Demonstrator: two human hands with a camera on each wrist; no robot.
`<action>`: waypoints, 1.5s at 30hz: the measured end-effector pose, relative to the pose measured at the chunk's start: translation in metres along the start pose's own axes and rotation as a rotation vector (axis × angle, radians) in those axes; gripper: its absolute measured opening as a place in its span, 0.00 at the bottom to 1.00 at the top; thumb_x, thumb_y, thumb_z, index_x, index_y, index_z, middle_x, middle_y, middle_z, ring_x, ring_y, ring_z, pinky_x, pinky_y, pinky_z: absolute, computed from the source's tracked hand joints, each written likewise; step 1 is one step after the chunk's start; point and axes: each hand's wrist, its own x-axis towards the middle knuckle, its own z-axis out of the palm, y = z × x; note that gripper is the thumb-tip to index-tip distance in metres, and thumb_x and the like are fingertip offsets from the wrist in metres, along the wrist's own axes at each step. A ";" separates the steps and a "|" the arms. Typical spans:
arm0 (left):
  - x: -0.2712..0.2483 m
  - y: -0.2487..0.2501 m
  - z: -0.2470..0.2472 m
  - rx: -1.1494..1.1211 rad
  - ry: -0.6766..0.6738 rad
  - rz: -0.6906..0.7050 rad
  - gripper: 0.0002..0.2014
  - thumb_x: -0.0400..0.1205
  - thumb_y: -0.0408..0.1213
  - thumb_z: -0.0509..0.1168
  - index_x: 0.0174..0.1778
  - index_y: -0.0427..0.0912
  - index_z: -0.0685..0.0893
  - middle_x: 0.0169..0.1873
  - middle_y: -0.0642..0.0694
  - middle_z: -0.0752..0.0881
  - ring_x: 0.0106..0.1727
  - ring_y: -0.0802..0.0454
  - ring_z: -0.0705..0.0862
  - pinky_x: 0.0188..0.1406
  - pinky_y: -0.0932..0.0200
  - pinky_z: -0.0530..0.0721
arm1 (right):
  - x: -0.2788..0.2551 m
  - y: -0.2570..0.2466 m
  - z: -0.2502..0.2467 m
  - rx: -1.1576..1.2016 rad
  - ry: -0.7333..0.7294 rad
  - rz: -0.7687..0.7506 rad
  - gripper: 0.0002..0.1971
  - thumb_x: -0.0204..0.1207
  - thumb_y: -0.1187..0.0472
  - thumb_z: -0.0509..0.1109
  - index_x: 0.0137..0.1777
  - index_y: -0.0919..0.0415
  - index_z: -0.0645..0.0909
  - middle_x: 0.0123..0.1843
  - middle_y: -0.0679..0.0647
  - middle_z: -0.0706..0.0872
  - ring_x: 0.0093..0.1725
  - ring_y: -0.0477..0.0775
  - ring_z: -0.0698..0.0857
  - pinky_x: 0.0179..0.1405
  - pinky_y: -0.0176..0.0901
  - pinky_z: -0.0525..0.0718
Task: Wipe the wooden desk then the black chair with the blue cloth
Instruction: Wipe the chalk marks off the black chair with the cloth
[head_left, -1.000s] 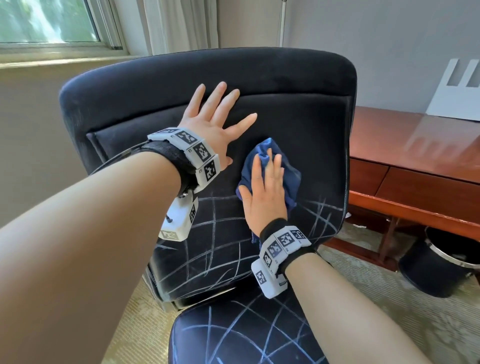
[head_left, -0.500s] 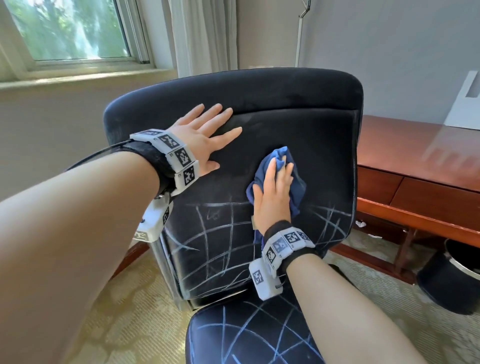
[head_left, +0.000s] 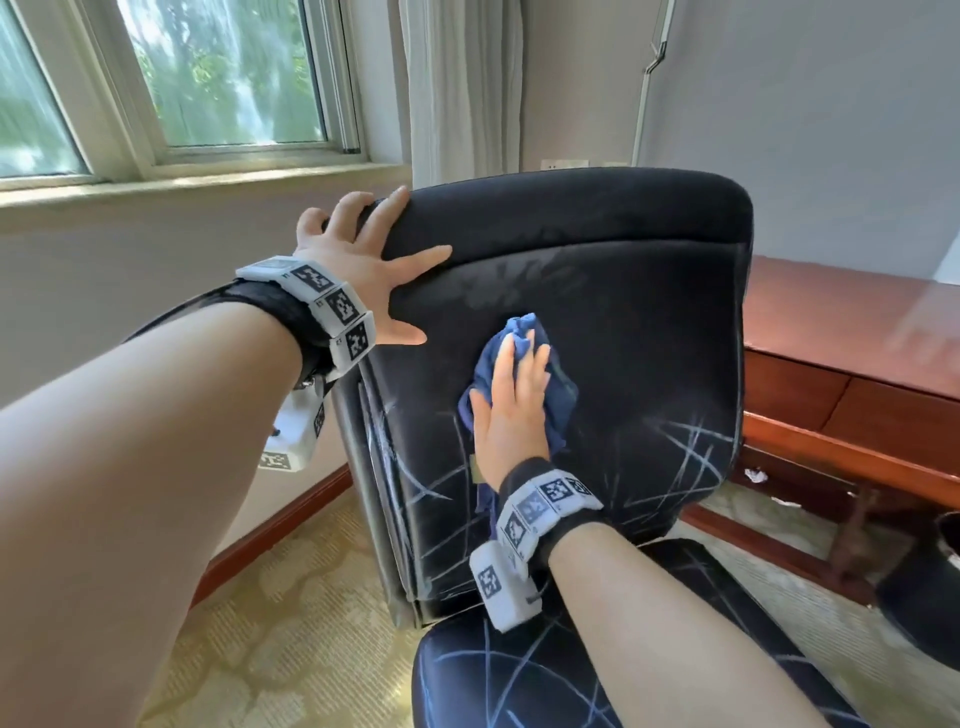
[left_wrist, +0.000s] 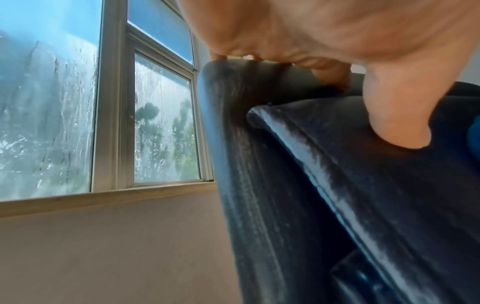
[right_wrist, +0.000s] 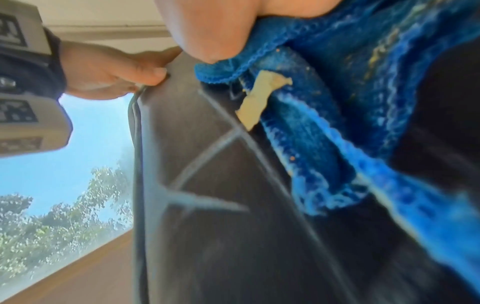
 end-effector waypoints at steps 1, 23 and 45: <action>-0.001 -0.001 0.000 -0.011 0.000 -0.002 0.41 0.70 0.74 0.57 0.77 0.75 0.45 0.80 0.47 0.35 0.79 0.40 0.42 0.76 0.38 0.51 | 0.006 -0.004 -0.002 0.007 0.024 0.001 0.31 0.86 0.56 0.51 0.82 0.60 0.38 0.83 0.61 0.36 0.82 0.62 0.37 0.80 0.50 0.49; -0.074 -0.019 -0.008 -0.092 0.038 -0.088 0.40 0.68 0.73 0.61 0.76 0.73 0.54 0.81 0.48 0.40 0.78 0.41 0.44 0.73 0.39 0.51 | -0.057 -0.075 0.016 0.189 0.029 -0.080 0.30 0.85 0.59 0.54 0.75 0.47 0.34 0.84 0.61 0.40 0.83 0.60 0.40 0.80 0.47 0.45; -0.097 -0.019 -0.023 -0.083 0.024 -0.112 0.37 0.71 0.71 0.58 0.76 0.72 0.56 0.81 0.45 0.45 0.77 0.41 0.49 0.72 0.38 0.53 | -0.080 -0.109 0.023 0.218 0.134 -0.052 0.32 0.85 0.55 0.55 0.83 0.61 0.42 0.84 0.63 0.47 0.83 0.63 0.46 0.77 0.55 0.61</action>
